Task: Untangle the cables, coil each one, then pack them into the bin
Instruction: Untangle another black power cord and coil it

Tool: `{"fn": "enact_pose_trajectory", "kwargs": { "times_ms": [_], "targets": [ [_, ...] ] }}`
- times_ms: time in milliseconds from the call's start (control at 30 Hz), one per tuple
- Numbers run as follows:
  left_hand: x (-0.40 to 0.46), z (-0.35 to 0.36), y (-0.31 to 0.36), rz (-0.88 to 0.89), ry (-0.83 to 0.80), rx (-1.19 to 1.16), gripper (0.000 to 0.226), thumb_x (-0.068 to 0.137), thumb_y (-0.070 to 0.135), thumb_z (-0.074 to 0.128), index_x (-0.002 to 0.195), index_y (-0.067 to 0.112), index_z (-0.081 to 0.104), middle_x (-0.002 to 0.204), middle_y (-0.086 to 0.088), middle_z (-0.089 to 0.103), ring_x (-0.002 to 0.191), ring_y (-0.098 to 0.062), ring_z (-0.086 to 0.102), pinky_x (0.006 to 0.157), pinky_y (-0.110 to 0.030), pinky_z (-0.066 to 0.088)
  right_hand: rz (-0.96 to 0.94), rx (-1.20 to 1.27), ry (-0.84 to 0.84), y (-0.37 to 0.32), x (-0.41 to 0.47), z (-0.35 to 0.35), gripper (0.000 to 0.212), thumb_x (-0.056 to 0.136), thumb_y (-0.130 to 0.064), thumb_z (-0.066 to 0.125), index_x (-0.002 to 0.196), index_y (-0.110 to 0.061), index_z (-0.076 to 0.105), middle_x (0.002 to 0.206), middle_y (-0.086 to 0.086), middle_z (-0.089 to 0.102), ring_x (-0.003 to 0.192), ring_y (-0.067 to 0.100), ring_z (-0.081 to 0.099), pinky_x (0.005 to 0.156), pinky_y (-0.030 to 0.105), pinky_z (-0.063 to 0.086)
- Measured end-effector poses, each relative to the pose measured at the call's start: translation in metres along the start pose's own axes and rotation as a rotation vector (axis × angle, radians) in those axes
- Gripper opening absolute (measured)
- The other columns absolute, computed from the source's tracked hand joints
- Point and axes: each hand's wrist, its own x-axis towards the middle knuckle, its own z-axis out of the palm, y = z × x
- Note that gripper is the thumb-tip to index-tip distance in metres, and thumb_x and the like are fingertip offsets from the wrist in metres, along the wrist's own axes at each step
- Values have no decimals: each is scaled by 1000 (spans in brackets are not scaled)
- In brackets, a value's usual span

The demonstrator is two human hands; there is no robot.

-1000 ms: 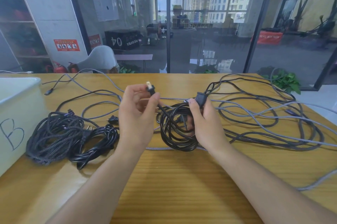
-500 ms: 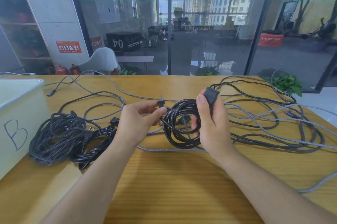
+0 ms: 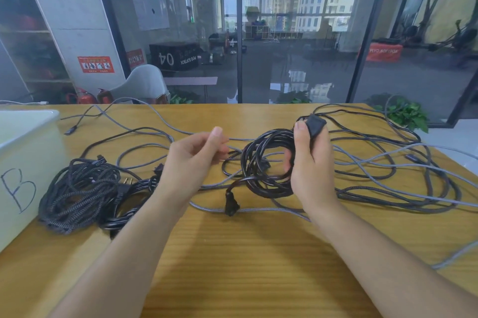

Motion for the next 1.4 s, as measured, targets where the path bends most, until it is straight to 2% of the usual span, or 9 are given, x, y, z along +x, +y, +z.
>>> {"fn": "enact_pose_trajectory", "kwargs": {
  "times_ms": [167, 267, 500, 633, 733, 800, 967, 1167, 1400],
  "targets": [
    [-6, 7, -6, 25, -398, 107, 33, 82, 32, 82, 113, 22, 75, 103, -2, 79, 89, -25, 75, 87, -30, 59, 22, -12, 39, 8, 9, -4, 29, 111, -36, 44, 101, -9, 48, 63, -11, 50, 56, 18, 54, 49, 35, 45],
    [-3, 5, -9, 25, -355, 167, 24, 84, 22, 85, 107, 23, 77, 98, -1, 79, 64, -23, 67, 71, -29, 57, 18, -47, -2, 12, 11, -4, 27, 111, -38, 44, 100, -13, 49, 64, -4, 54, 55, 18, 55, 48, 35, 46],
    [4, -2, -13, 104, -188, 317, 5, 87, 28, 83, 83, 28, 80, 73, -3, 73, 58, -19, 61, 53, -28, 48, 1, -135, 51, 15, 21, -11, 21, 110, -41, 46, 95, -26, 49, 72, 4, 61, 60, 18, 64, 58, 45, 58],
    [4, -2, -18, 226, -119, 469, 15, 92, 16, 78, 95, 31, 81, 76, 18, 72, 76, -5, 66, 67, -15, 48, 5, -91, 25, 14, 21, -11, 20, 111, -37, 45, 97, -22, 49, 73, 9, 61, 58, 17, 63, 54, 39, 56],
    [6, -4, -22, 415, -26, 633, 19, 89, 17, 80, 101, 32, 81, 96, 17, 67, 99, -4, 58, 86, -23, 46, 27, 9, 3, 10, 19, -8, 22, 111, -32, 44, 101, -12, 49, 75, 11, 57, 57, 16, 60, 53, 30, 52],
    [8, -3, -22, 484, 33, 690, 13, 86, 23, 84, 96, 30, 83, 91, 12, 57, 91, -9, 51, 82, -25, 41, 36, 57, -6, 8, 17, -7, 23, 111, -32, 44, 101, -12, 49, 73, 7, 57, 57, 16, 59, 56, 34, 53],
    [3, 0, -20, 333, 77, 579, 3, 89, 28, 81, 90, 29, 83, 58, 21, 63, 62, -2, 58, 59, -16, 39, 31, 115, -29, 3, 12, -3, 20, 111, -30, 44, 101, -13, 47, 66, -10, 57, 57, 13, 58, 62, 57, 54],
    [-1, 11, -17, 62, -71, 312, 23, 104, 35, 61, 101, 27, 82, 87, 15, 79, 83, -1, 72, 82, -29, 58, 88, 191, -7, 4, 11, 0, 21, 111, -31, 45, 103, -12, 50, 66, -8, 56, 57, 9, 56, 52, 32, 52],
    [-10, 22, -11, -112, -275, -77, 40, 93, 50, 67, 118, 20, 77, 113, 4, 78, 115, -14, 70, 110, -37, 49, 144, 214, 12, 11, 11, 3, 33, 110, -38, 45, 109, -5, 48, 74, 2, 57, 60, 16, 55, 51, 32, 50]
  ]
}}
